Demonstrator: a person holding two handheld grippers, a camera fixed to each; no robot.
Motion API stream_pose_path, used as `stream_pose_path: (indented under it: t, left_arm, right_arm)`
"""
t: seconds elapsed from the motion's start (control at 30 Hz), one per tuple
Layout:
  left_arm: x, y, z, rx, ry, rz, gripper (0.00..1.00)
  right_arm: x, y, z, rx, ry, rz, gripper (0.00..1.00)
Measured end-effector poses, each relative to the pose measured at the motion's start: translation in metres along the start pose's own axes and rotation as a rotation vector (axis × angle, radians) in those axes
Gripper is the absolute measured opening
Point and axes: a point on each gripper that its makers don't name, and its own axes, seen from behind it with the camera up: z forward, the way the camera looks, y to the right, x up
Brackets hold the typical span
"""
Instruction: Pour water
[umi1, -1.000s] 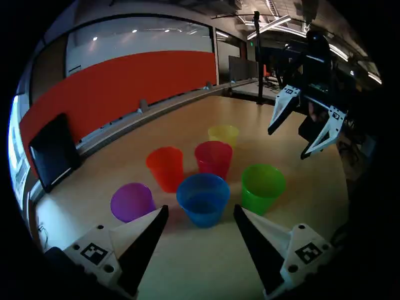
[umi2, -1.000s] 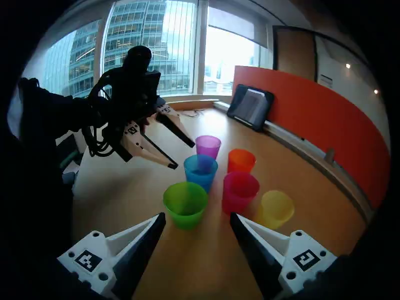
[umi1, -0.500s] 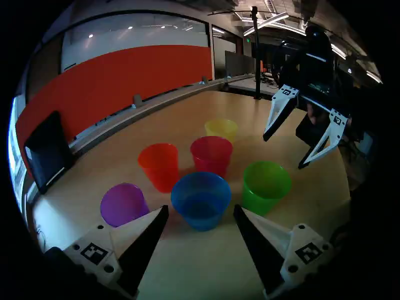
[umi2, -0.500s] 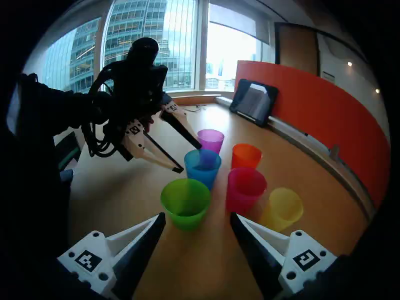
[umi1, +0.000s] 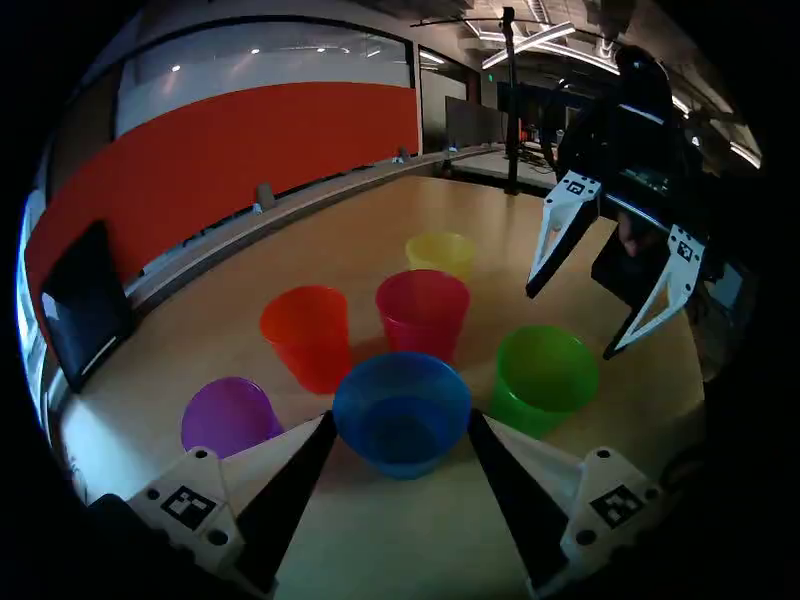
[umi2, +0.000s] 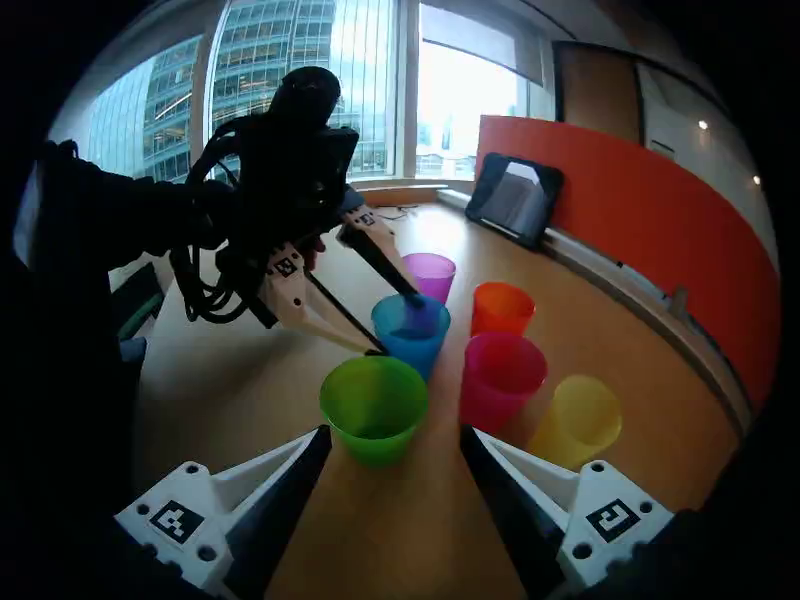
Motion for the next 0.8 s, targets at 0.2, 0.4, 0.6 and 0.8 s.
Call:
stream_pose_path:
  t: [0.2,0.4,0.6,0.8]
  left_arm:
    - [0.0,-0.001,0.006,-0.005,-0.004,0.0,0.97]
    - [-0.002,-0.004,0.01,0.009,-0.015,-0.001,0.96]
    - [-0.003,-0.001,0.012,0.006,-0.024,0.001,0.86]
    - [-0.003,-0.002,0.011,0.008,-0.021,-0.007,0.86]
  right_arm:
    - [0.0,0.003,0.0,-0.002,0.0,0.005,1.0]
    - [0.0,0.005,-0.001,-0.005,0.001,0.007,1.0]
    - [0.0,0.003,-0.002,-0.003,0.001,0.008,1.0]
    - [0.0,0.003,-0.003,-0.003,0.0,0.005,1.0]
